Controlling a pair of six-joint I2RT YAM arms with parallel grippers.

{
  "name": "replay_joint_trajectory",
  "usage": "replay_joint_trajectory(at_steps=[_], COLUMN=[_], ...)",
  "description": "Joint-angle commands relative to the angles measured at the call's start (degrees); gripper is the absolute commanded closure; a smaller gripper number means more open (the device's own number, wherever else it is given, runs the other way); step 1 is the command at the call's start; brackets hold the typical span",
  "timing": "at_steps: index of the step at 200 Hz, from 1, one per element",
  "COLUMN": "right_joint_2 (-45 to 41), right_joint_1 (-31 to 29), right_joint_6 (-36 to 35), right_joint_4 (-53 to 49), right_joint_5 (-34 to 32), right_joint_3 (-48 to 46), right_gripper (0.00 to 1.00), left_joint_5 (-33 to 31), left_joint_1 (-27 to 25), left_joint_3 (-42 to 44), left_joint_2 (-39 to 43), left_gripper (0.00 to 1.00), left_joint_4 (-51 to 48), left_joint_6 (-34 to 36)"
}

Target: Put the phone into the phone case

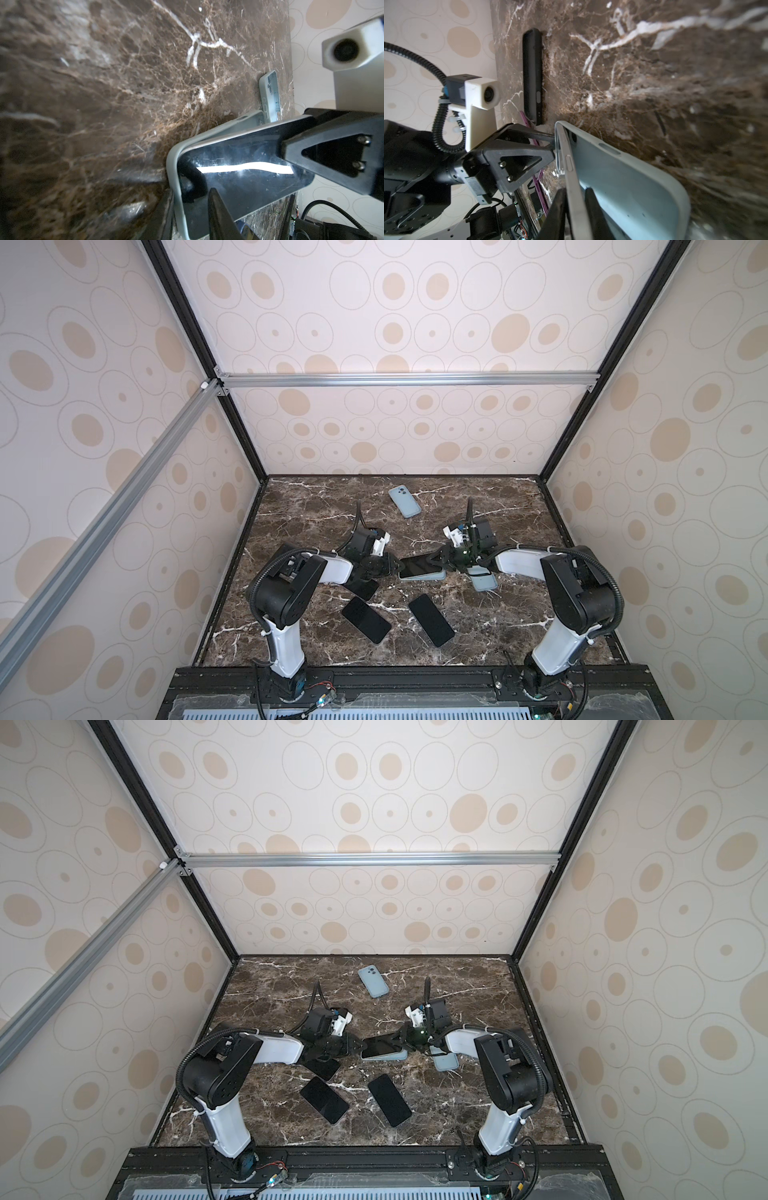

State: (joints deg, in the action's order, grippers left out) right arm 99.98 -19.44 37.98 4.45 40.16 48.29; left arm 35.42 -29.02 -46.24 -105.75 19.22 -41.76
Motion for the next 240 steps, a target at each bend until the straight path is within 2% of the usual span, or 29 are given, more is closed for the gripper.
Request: replay_joint_trajectory(at_steps=[1, 100, 201, 240], right_joint_2=[0.3, -3.33, -10.43, -13.97], right_joint_1=[-0.81, -1.11, -1.29, -1.21], right_joint_6=[-2.95, -6.24, -8.46, -9.05], right_joint_4=[-9.56, -20.75, -27.02, -28.66], right_joint_5=[-6.21, -11.93, -16.8, -19.43], right_joint_3=[0.91, 6.62, 5.2, 3.68], right_gripper=[0.76, 0.55, 0.5, 0.49], left_joint_5=[-0.23, 0.18, 0.09, -3.35], left_joint_1=[-1.21, -1.14, -1.0, -0.56], left_joint_3=[-1.69, -2.24, -2.39, -2.72], left_joint_2=[0.02, 0.94, 3.06, 6.08], left_gripper=[0.7, 0.69, 0.69, 0.68], left_joint_4=[-0.38, -1.02, -1.99, -6.49], left_joint_6=[0.97, 1.81, 2.7, 6.59])
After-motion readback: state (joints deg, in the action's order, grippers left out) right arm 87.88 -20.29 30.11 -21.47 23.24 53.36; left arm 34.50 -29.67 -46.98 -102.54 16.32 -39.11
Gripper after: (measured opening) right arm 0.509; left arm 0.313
